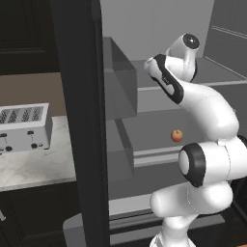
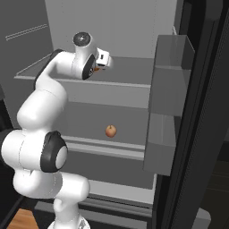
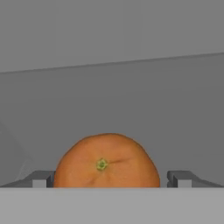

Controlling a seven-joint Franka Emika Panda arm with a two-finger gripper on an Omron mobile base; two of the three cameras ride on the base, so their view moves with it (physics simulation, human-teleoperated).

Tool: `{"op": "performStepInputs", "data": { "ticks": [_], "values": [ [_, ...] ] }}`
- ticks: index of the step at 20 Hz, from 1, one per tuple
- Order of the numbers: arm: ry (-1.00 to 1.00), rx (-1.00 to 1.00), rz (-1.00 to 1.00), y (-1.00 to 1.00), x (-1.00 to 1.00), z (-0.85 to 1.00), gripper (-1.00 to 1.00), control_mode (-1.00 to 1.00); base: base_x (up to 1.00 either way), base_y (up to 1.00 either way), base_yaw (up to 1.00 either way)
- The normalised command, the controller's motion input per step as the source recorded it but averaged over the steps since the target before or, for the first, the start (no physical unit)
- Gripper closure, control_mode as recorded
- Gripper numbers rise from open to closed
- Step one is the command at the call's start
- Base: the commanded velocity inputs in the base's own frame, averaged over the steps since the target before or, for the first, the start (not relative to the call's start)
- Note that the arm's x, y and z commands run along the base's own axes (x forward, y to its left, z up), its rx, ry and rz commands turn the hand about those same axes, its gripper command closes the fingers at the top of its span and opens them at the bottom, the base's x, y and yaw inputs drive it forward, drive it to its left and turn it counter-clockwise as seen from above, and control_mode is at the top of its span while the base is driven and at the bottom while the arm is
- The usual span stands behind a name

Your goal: Retrieve the tangerine and peach from the fridge and place them into the bowl on the dining table.

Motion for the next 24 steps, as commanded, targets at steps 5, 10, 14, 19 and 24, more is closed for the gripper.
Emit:
{"op": "performStepInputs", "data": {
  "ticks": [5, 10, 14, 19, 24],
  "values": [
    [0.00, 0.00, 0.00, 0.00, 0.26, -0.18, -1.00, -1.00, 0.00, 0.00, 0.00],
    [0.00, 0.00, 0.00, 0.00, 0.19, -0.26, -1.00, -1.00, 0.00, 0.00, 0.00],
    [0.03, 0.00, 0.00, 0.00, 0.00, -0.46, 1.00, -1.00, 0.00, 0.00, 0.00],
    [0.03, 0.00, 0.00, 0.02, 0.04, -0.31, 1.00, -1.00, 0.00, 0.00, 0.00],
    [-0.02, 0.00, 0.00, 0.00, -0.23, -0.04, 1.00, -1.00, 0.00, 0.00, 0.00]
  ]
}}
